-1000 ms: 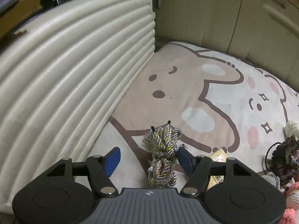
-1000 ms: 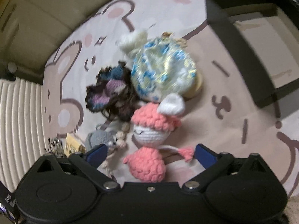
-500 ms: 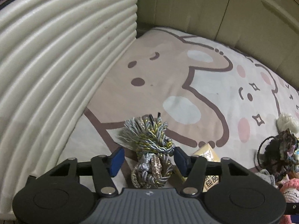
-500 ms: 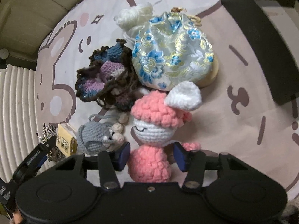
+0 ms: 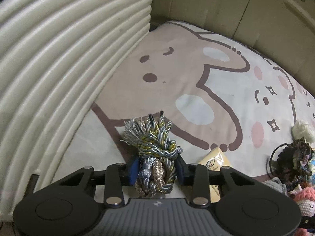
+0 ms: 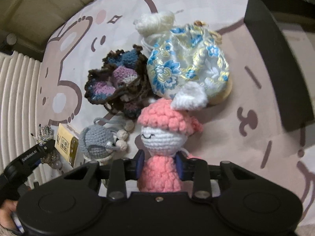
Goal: Organize objects
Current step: 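Lift the rope knot with the left tool while the right tool carries the bunny to the box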
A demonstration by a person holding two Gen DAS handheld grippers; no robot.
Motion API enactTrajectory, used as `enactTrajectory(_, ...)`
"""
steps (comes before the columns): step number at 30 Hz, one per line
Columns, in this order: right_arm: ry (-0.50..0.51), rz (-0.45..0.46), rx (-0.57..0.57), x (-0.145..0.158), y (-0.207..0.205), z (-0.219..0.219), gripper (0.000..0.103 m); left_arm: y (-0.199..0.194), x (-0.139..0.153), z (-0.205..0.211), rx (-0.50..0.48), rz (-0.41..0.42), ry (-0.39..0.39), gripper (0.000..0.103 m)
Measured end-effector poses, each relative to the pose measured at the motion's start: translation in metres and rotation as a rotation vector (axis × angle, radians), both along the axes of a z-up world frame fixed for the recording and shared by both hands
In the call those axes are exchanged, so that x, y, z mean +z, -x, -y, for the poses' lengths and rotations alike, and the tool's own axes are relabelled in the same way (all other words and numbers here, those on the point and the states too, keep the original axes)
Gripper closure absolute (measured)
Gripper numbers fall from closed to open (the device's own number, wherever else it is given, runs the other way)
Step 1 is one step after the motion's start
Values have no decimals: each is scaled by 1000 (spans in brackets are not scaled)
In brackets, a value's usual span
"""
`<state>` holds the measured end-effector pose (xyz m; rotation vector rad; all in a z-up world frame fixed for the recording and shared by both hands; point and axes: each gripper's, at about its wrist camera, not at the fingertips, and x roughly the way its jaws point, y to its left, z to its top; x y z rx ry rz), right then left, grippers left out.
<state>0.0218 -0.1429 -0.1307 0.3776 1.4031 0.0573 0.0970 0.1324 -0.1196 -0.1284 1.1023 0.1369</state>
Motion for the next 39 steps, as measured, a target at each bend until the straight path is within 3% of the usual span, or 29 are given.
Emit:
enactTrajectory(3,15,38,30,12,4,1,74,6,11,1,-5,12,-4,64)
enactTrajectory(22,74,273,98,76,33,12,74,58,83,37,-105,79,18,64)
enactTrajectory(39,151,428,141,116,55,18,74,88,133,75,-217,154,-53,64)
